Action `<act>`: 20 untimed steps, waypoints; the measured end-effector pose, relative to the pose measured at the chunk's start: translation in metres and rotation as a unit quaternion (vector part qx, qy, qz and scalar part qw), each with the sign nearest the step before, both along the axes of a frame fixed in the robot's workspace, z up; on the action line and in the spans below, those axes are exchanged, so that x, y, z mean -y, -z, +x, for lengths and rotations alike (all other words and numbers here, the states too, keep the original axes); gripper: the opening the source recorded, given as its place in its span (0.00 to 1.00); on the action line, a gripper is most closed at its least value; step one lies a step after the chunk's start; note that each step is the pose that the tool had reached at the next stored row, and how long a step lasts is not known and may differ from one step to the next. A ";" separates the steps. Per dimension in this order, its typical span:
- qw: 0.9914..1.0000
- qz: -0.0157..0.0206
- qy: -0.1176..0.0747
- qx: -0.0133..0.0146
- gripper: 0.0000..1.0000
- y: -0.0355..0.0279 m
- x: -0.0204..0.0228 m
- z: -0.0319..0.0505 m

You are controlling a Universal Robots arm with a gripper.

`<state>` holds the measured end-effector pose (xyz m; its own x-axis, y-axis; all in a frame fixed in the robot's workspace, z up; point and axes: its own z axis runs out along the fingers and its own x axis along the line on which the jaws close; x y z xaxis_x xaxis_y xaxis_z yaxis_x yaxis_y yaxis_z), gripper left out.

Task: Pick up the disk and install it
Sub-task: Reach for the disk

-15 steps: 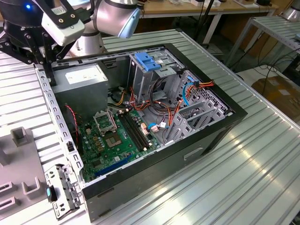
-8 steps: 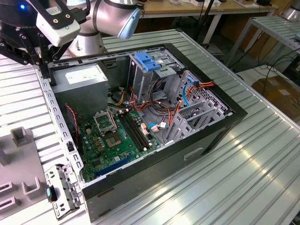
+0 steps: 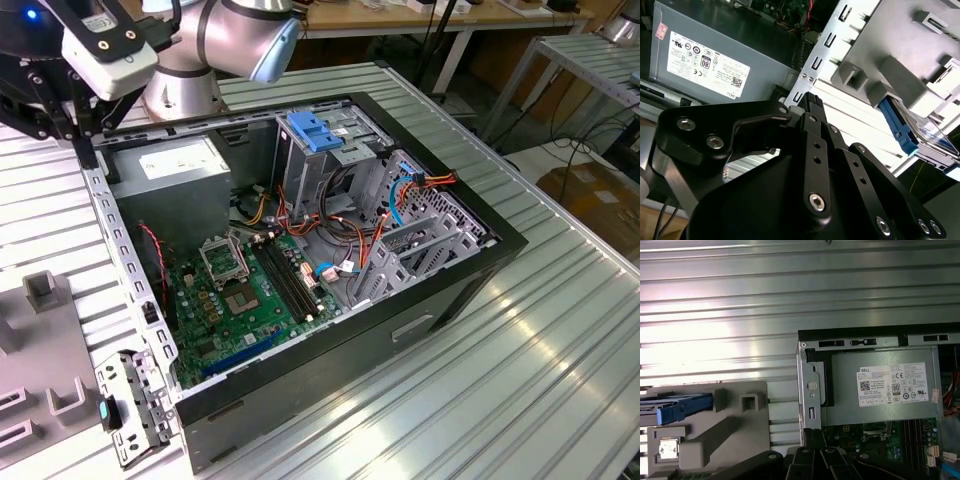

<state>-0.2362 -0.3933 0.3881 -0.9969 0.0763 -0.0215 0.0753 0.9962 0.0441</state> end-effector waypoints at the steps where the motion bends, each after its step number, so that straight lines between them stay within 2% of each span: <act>1: 1.000 0.000 0.000 0.000 0.11 0.0001 -0.0007 -0.0022; 9: 1.000 0.000 0.000 -0.001 0.11 0.0003 -0.0068 -0.0285; 10: 1.000 0.000 0.000 -0.003 0.11 0.0005 -0.0076 -0.0315; 11: 1.000 0.000 0.000 -0.006 0.11 0.0010 -0.0090 -0.0357; 12: 1.000 0.000 0.000 -0.013 0.11 0.0011 -0.0106 -0.0401; 13: 1.000 0.000 0.000 -0.018 0.11 0.0014 -0.0118 -0.0435; 14: 1.000 0.000 0.000 -0.021 0.11 0.0016 -0.0131 -0.0483; 17: 1.000 0.000 0.000 -0.022 0.11 0.0026 -0.0176 -0.0610; 20: 1.000 0.000 0.000 -0.022 0.11 0.0032 -0.0202 -0.0742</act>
<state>-0.3104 -0.3731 0.3849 -0.9968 0.0768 0.0225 0.0777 0.9961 0.0415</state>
